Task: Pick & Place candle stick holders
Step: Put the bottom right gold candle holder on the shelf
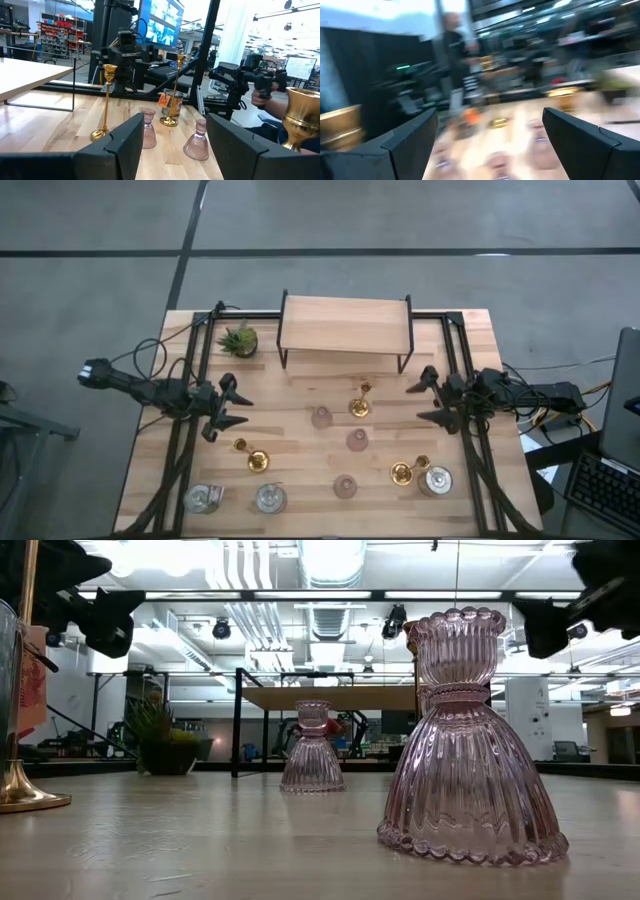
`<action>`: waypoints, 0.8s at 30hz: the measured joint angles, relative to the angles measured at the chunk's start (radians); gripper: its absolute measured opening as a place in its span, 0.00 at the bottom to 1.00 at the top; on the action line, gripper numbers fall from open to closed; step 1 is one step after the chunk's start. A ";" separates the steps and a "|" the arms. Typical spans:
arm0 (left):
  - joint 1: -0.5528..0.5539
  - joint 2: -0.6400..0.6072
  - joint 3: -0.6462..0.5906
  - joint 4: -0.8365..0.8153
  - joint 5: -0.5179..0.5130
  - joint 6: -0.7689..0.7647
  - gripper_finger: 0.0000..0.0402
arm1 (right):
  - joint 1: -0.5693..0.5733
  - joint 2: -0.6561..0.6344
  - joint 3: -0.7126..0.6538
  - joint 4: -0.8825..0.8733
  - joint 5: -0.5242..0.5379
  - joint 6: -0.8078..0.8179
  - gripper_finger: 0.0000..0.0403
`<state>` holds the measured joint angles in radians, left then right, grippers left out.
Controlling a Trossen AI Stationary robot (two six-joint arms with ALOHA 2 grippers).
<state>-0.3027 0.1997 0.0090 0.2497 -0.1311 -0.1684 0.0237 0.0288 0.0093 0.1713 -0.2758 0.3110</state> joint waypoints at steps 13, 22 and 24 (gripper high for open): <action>0.000 0.000 0.000 0.000 0.000 0.000 0.54 | 0.012 0.000 0.000 0.048 -0.210 0.094 0.88; 0.000 0.000 0.000 0.000 0.000 0.000 0.54 | 0.023 0.000 0.000 0.043 -0.205 0.129 0.88; 0.000 0.000 0.000 0.000 0.000 0.000 0.54 | 0.036 0.000 0.000 0.043 -0.242 0.128 0.88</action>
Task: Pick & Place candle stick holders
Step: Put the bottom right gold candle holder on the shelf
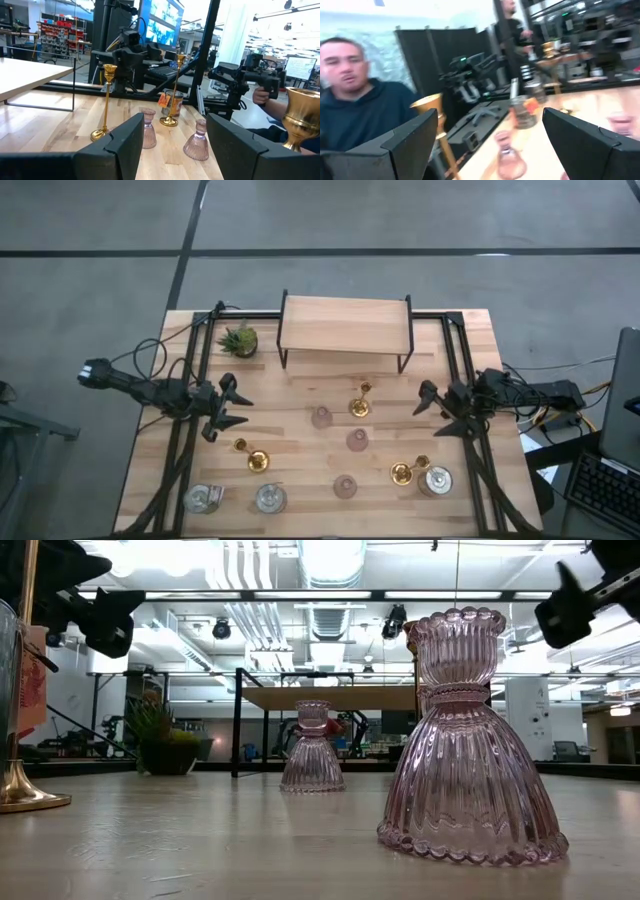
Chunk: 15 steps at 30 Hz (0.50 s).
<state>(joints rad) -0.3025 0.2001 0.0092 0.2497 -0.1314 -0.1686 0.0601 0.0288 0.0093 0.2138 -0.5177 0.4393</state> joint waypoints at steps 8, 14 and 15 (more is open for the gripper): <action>0.000 0.000 0.000 0.000 0.000 0.000 0.54 | 0.084 0.005 0.000 -0.150 0.089 -0.054 0.88; 0.000 0.000 0.000 0.000 0.000 0.000 0.54 | 0.158 0.049 0.000 -0.149 0.113 -0.044 0.88; 0.000 0.000 0.000 0.000 0.000 0.000 0.54 | 0.171 0.059 0.000 -0.149 0.119 -0.025 0.88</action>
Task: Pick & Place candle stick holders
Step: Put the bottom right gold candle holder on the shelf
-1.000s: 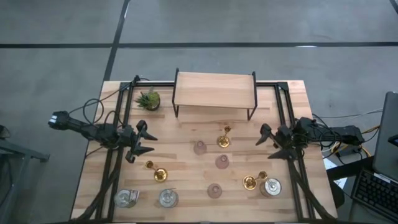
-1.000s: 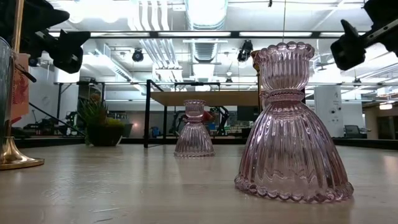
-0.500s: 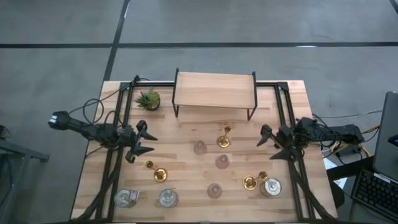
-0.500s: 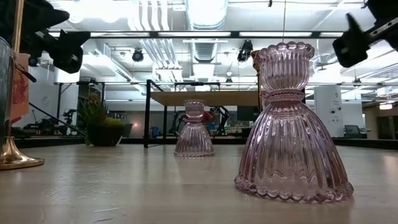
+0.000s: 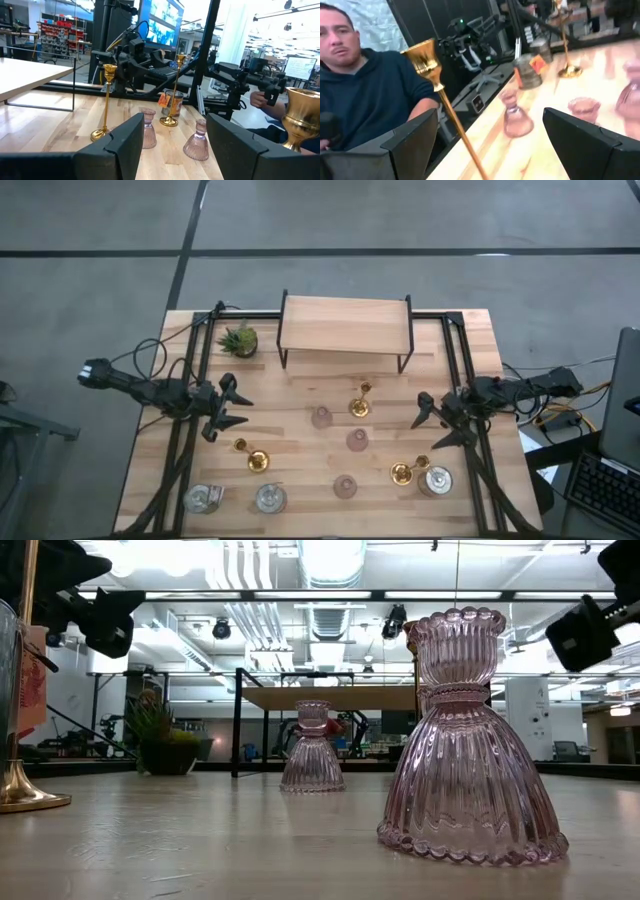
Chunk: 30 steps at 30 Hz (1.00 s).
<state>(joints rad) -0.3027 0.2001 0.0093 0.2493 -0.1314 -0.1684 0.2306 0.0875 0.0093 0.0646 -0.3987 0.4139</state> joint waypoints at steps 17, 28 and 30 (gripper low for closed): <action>0.000 0.000 0.000 0.000 0.000 0.000 0.54 | 0.276 0.250 0.000 0.194 0.262 0.051 0.83; 0.000 0.000 0.000 0.000 0.000 0.000 0.54 | 0.428 0.492 0.000 0.430 0.459 0.029 0.81; 0.000 0.000 0.000 0.000 0.000 0.000 0.54 | 0.442 0.535 0.000 0.474 0.479 0.036 0.81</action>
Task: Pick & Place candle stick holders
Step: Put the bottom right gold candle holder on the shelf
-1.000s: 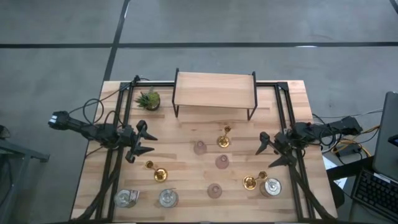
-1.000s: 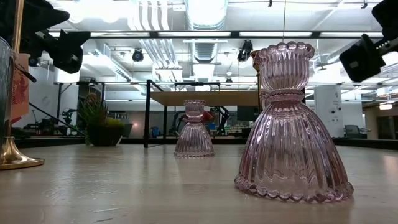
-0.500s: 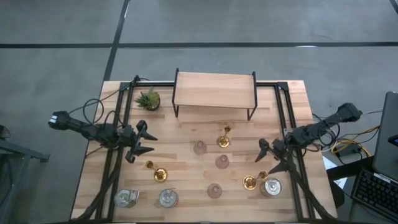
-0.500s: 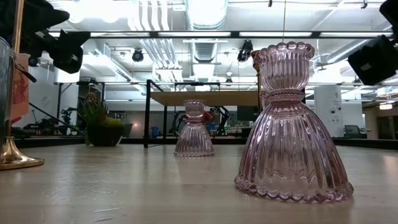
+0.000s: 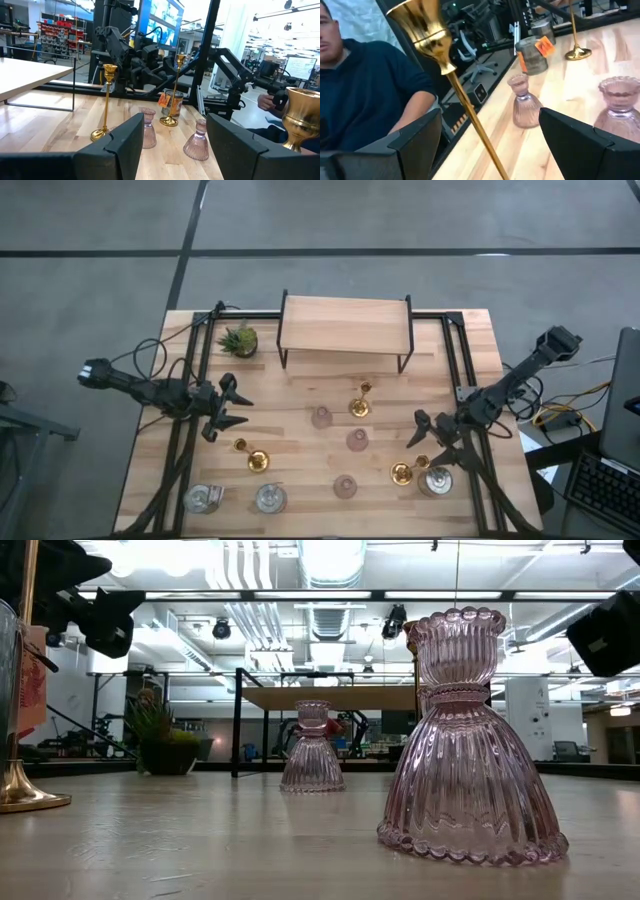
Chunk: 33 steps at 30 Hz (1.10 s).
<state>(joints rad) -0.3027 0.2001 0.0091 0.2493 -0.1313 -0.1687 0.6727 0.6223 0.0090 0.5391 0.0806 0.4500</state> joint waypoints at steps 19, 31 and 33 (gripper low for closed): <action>0.000 0.000 0.000 0.000 0.000 0.000 0.54 | 0.050 0.412 0.102 0.311 0.028 -0.085 0.81; 0.000 0.000 0.000 0.000 0.000 0.000 0.54 | 0.050 0.489 0.186 0.263 0.016 -0.117 0.63; 0.000 0.000 0.000 0.000 0.000 0.000 0.54 | 0.050 0.478 0.185 0.254 0.016 -0.117 0.59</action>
<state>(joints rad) -0.3023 0.1997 0.0090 0.2493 -0.1310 -0.1688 0.7227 1.0998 0.1940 0.7935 0.0963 0.3328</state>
